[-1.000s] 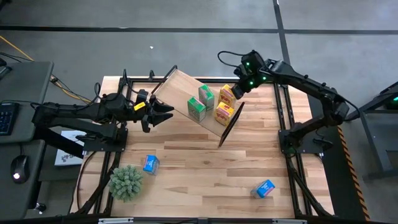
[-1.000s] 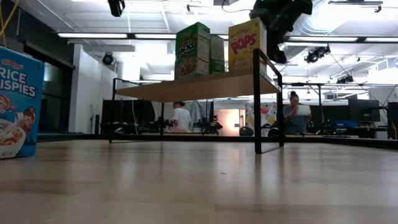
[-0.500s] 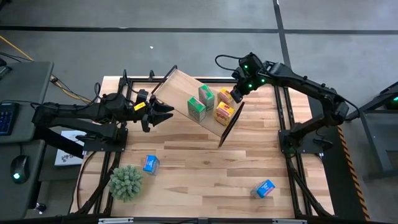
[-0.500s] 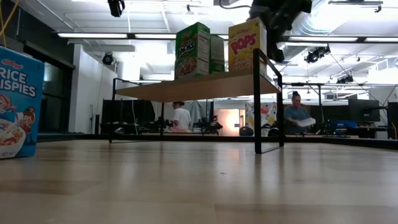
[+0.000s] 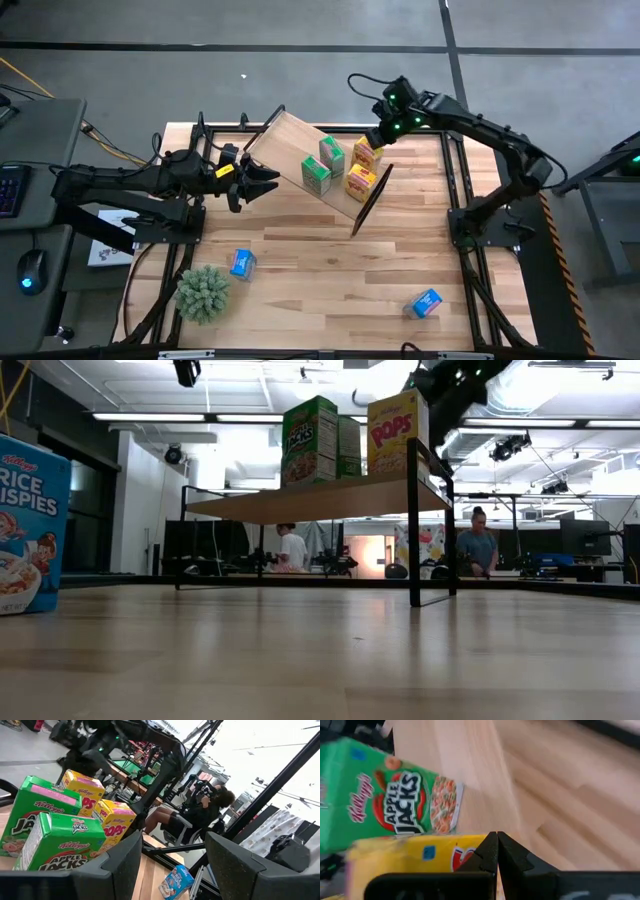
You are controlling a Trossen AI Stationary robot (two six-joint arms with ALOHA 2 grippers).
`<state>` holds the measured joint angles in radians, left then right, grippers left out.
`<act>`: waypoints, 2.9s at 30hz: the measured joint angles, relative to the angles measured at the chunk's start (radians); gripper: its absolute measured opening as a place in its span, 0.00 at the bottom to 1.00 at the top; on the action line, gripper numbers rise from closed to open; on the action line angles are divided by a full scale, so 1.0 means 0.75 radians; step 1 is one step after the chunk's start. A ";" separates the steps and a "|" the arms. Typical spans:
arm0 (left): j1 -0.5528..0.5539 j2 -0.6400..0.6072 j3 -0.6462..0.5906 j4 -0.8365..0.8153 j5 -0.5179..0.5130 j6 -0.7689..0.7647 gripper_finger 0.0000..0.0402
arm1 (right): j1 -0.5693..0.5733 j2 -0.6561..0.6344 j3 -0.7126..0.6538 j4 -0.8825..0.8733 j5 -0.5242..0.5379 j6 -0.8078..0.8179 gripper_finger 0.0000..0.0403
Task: Stack cereal on shelf
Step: Adjust the yellow cereal box on the shelf
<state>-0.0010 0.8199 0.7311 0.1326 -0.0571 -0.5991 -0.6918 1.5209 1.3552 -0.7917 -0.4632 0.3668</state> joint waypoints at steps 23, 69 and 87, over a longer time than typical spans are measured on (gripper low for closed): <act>0.000 0.000 0.001 -0.001 0.000 -0.003 0.53 | -0.054 0.088 0.000 -0.108 -0.394 -0.078 0.00; 0.000 0.000 0.001 0.000 0.000 -0.095 0.53 | -0.016 0.087 -0.001 -0.325 -0.479 -0.141 0.00; 0.001 0.000 0.001 0.065 -0.007 -0.108 0.53 | -0.011 0.087 -0.001 -0.356 -0.491 -0.217 0.00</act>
<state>-0.0006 0.8200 0.7315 0.1816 -0.0628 -0.6803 -0.6998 1.5860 1.3544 -1.0584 -0.8315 0.2040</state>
